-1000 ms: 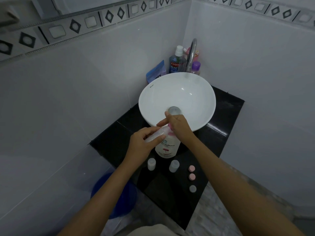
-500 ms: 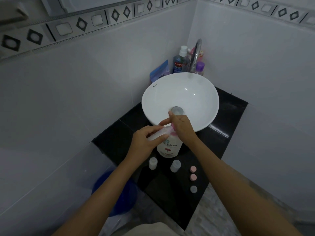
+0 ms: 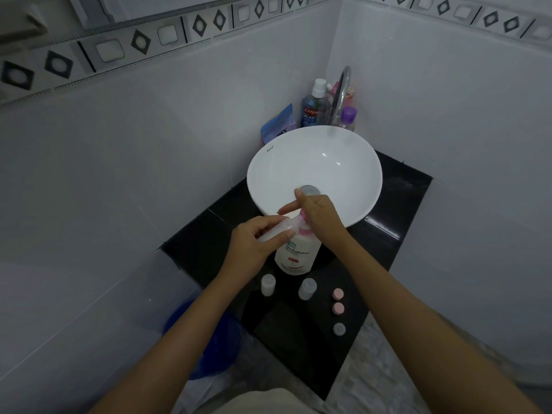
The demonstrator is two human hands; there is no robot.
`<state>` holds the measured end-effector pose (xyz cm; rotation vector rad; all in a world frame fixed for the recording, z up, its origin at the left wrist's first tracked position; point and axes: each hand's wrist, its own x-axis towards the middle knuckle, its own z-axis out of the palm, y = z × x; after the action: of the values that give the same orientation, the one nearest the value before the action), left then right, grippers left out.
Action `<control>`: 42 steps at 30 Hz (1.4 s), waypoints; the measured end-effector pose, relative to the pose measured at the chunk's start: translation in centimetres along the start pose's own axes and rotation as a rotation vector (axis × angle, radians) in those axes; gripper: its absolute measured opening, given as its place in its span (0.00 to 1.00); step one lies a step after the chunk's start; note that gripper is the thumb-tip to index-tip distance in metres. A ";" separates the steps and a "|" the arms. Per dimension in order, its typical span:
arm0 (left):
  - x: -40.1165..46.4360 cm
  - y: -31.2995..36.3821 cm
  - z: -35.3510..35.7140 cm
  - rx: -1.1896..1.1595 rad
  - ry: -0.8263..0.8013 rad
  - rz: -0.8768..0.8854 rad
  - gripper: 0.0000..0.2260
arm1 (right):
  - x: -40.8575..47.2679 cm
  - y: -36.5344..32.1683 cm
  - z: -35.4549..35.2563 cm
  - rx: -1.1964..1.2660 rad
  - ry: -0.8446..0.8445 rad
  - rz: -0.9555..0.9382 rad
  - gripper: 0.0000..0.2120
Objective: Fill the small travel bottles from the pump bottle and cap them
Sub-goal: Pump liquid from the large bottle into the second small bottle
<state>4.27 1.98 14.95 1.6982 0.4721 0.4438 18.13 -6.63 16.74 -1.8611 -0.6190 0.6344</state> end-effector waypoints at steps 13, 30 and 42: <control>-0.2 -0.2 -0.3 0.116 -0.025 0.035 0.21 | 0.0 -0.1 -0.5 0.019 -0.021 -0.060 0.22; -0.4 -0.9 -0.3 0.238 0.019 0.093 0.15 | 0.2 -0.2 -0.4 0.040 -0.017 -0.070 0.22; -3.2 -7.0 3.0 0.713 -0.231 0.099 0.15 | 0.7 0.7 -0.2 0.062 -0.016 -0.095 0.23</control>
<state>2.77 -1.07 7.41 2.4354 0.3986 0.1424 18.86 -6.54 16.02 -1.7596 -0.6864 0.6006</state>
